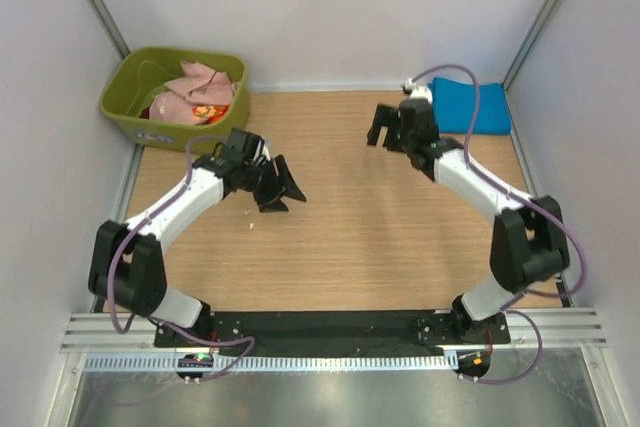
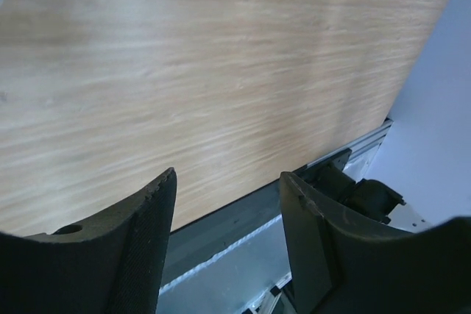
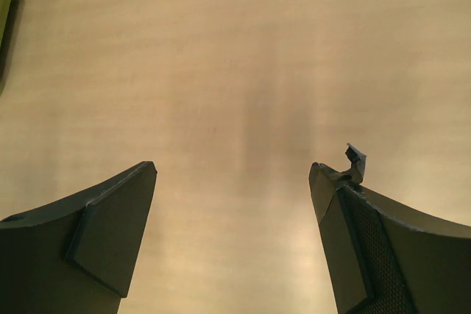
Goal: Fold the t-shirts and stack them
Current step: Neatly place the folded tshirt to the corner
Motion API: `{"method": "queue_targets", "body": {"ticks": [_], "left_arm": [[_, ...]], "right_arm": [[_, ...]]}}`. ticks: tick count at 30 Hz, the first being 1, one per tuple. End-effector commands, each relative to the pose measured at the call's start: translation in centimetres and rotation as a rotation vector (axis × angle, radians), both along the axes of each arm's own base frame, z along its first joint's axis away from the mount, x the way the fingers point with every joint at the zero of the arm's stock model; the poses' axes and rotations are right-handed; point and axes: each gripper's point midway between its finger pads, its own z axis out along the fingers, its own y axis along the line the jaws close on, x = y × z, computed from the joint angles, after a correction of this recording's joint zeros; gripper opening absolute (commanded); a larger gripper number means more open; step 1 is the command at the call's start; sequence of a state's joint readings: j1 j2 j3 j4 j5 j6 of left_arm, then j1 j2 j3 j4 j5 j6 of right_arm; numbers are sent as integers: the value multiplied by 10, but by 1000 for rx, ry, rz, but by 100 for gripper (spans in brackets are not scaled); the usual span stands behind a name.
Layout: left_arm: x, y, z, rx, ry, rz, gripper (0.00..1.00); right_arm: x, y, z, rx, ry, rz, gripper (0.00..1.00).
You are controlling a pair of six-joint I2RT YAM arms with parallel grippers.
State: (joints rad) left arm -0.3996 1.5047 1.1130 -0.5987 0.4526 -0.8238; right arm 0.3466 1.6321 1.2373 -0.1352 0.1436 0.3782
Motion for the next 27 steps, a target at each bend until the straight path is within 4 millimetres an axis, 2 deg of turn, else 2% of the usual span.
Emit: {"method": "queue_targets", "body": {"ticks": [1, 2, 3, 4, 5, 6, 7, 8, 9, 10, 12, 13, 15, 16, 17, 21, 22, 23, 24, 25, 27], "left_arm": [[-8, -1, 13, -74, -95, 49, 60], [-12, 1, 25, -92, -146, 69, 61], [-22, 5, 9, -86, -144, 77, 62], [-27, 8, 10, -89, -166, 89, 64], [-35, 11, 17, -104, -202, 115, 66], [-45, 16, 4, -108, -195, 132, 67], [-52, 20, -1, -119, -194, 152, 67], [-60, 22, 12, -168, -226, 182, 68], [-63, 26, 10, -184, -236, 209, 69], [-73, 31, -9, -186, -216, 229, 70], [-82, 38, -2, -252, -252, 287, 71], [-89, 41, -16, -266, -247, 303, 71], [-95, 45, -21, -304, -252, 340, 72], [-98, 47, -9, -370, -292, 362, 73], [-104, 50, -24, -374, -268, 375, 73], [-116, 55, -24, -512, -279, 436, 74], [-117, 56, -24, -536, -267, 458, 74], [-122, 55, -25, -549, -259, 441, 75], [-122, 51, -15, -576, -290, 409, 75], [-124, 48, -19, -560, -267, 388, 75], [-125, 44, -13, -585, -291, 344, 76]], "right_arm": [[-74, 30, -17, 206, 44, 41, 93], [-90, 25, -21, 209, 44, 43, 93], [-109, 17, 4, 240, -29, 47, 94], [-135, 2, -29, 211, 32, 31, 95], [-149, -6, -33, 202, 35, 25, 96], [-166, -17, -9, 226, -43, 19, 98], [-190, -30, -35, 192, 28, -2, 99], [-203, -37, -34, 216, 23, -28, 100], [-217, -46, -20, 267, -34, -51, 100], [-235, -58, -42, 255, 25, -93, 100], [-253, -64, -50, 344, 49, -155, 100], [-269, -68, -60, 388, 59, -168, 100], [-281, -67, -71, 521, 108, -248, 100], [-291, -71, -89, 527, 166, -285, 100], [-292, -70, -84, 569, 136, -280, 100], [-296, -64, -91, 610, 189, -289, 100], [-297, -62, -100, 605, 223, -296, 100], [-301, -56, -106, 608, 263, -274, 100], [-301, -55, -110, 608, 273, -275, 100], [-303, -57, -117, 600, 286, -287, 100], [-304, -57, -114, 605, 248, -255, 100]]}}
